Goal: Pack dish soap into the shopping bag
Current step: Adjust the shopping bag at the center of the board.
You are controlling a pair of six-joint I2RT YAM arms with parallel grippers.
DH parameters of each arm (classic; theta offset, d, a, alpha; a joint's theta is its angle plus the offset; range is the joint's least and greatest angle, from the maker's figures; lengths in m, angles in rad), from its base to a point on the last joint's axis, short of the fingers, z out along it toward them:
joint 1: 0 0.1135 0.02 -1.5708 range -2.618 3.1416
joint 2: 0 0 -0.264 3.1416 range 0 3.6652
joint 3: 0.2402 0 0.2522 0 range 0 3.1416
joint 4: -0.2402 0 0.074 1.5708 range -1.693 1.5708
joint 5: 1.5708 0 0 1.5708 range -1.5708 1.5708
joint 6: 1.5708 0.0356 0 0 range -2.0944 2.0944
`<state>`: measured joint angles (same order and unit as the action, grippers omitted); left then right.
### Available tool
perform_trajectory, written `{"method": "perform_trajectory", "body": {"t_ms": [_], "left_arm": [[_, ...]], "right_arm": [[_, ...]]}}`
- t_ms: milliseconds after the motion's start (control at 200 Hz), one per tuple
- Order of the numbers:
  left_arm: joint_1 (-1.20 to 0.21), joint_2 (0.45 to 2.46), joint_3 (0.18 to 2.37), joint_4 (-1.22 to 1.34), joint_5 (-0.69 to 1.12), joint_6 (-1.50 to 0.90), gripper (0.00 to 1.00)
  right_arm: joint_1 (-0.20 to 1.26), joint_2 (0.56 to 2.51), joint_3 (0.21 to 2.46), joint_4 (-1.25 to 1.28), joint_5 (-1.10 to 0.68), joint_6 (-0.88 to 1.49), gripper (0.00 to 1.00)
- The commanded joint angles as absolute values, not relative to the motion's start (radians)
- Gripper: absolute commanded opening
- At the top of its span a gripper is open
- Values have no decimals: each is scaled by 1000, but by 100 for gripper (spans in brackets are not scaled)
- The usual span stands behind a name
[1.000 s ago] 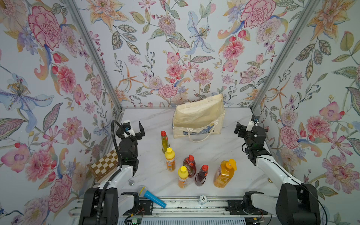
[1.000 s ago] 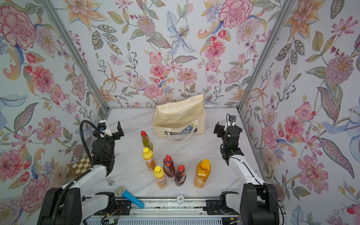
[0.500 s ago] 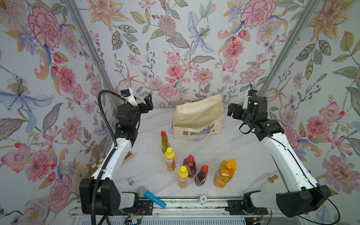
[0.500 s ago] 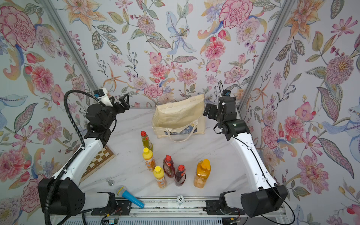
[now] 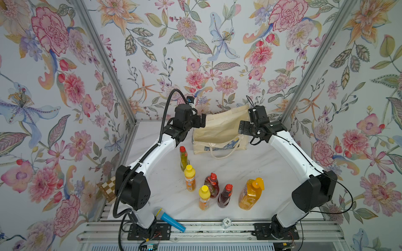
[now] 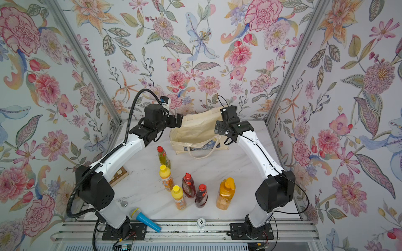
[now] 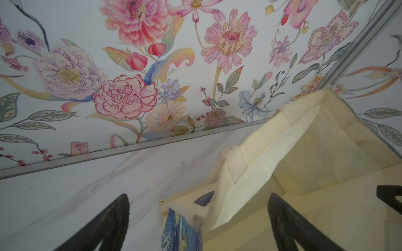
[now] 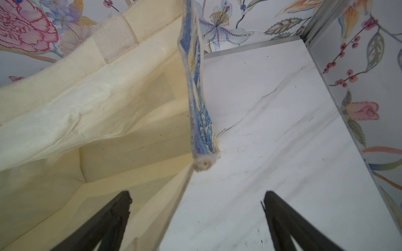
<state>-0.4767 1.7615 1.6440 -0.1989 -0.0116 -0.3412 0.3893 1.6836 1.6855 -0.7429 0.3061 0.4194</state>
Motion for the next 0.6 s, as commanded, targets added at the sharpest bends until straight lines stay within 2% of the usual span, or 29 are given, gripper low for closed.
{"method": "perform_trajectory", "body": {"t_ms": [0,235,500,596], "left_arm": [[-487,1811,1731,-322,-155,-272,99],[-504,1839,1762,-371,-227,-207,97],[-508,1800,1760,-390,-104,-181,99],[-511,1797,1771,-423,-85,-164,99]], "right_arm": [[412,1720,1729,-766,340,449,94],[419,1715,1696,-767,366,478,85],[420,1694,1650,-767,365,485,66],[423,1683,1636,-767,367,491,63]]}}
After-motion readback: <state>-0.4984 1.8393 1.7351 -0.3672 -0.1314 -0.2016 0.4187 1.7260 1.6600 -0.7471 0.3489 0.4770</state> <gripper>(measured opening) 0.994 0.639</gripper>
